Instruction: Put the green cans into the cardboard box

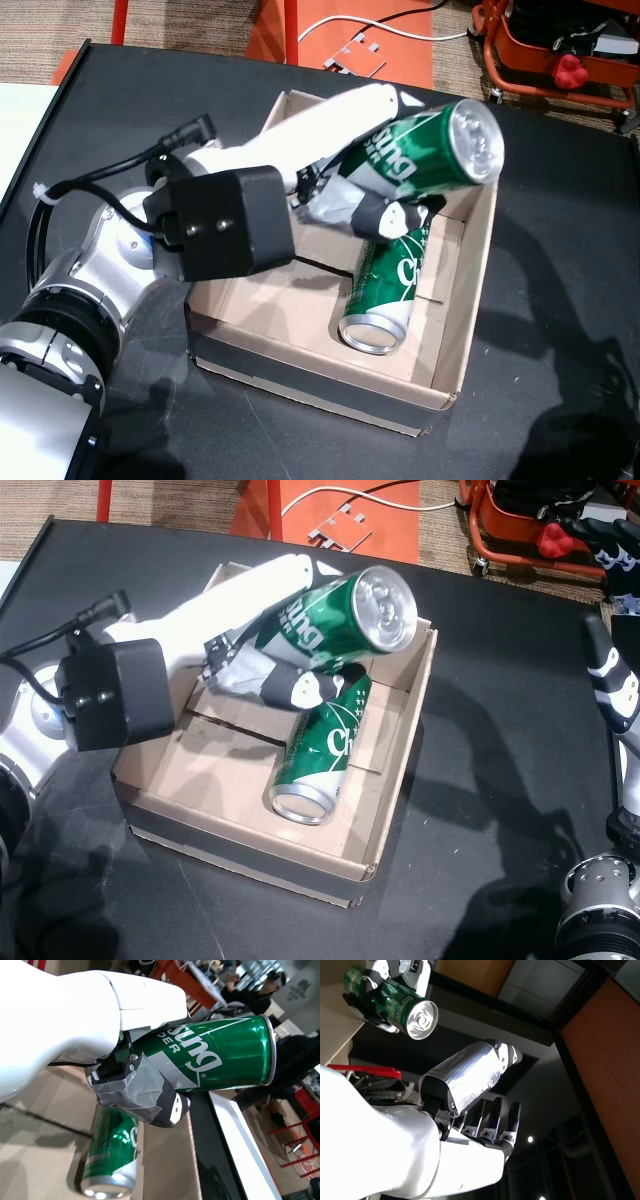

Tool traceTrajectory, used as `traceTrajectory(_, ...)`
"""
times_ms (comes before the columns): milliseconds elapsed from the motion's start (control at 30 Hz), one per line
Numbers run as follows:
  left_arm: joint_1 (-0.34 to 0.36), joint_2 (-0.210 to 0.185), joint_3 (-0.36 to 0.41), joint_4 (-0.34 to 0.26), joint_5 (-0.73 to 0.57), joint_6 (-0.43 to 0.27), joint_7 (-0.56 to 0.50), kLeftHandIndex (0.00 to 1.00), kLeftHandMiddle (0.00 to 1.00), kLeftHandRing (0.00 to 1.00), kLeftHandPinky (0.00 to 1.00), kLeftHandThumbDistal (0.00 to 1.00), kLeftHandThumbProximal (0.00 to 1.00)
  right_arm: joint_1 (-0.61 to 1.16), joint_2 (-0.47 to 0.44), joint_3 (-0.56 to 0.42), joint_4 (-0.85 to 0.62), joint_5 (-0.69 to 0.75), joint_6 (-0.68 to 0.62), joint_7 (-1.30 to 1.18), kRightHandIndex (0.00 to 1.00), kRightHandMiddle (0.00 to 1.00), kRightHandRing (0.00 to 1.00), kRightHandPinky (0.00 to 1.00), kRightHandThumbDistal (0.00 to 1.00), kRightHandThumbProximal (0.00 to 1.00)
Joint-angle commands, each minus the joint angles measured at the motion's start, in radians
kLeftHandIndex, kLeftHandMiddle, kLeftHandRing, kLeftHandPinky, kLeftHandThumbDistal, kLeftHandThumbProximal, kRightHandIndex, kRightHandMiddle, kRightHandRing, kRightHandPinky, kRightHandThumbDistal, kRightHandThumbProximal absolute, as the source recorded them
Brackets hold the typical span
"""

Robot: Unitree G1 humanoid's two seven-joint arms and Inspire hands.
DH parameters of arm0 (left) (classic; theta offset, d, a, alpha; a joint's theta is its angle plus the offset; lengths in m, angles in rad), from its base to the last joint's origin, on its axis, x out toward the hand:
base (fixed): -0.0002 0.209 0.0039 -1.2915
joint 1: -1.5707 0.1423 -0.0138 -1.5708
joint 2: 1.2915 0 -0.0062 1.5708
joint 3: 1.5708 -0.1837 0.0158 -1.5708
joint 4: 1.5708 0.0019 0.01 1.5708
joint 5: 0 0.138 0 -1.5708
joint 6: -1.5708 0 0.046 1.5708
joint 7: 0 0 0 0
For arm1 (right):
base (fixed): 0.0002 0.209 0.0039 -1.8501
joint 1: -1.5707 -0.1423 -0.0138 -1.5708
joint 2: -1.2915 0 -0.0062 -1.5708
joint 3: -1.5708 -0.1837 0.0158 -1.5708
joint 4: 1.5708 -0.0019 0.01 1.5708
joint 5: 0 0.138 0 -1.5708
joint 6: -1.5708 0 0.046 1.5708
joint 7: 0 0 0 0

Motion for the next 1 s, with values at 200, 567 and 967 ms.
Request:
traceTrajectory(200,0.041,-0.010,0.046,0.004,-0.051,0.020,-0.053,0.21,0.22,0.28,0.37,0.26,0.00,0.031,-0.006,0.006,-0.026,0.003,0.024,-0.003,0.75,0.65,0.66,0.66,0.81,0.55)
traceTrajectory(567,0.053,-0.007,0.082,-0.001,-0.090,0.023,-0.117,0.45,0.35,0.41,0.52,0.51,0.00,0.021,-0.011,0.013,-0.011,-0.003,0.029,-0.006,0.73,0.65,0.66,0.66,0.77,0.55)
traceTrajectory(967,0.042,0.029,-0.017,-0.002,0.021,0.030,-0.004,0.44,0.41,0.45,0.50,0.57,0.00,0.024,-0.011,0.033,-0.019,-0.009,0.032,-0.028,0.74,0.65,0.66,0.66,0.82,0.54)
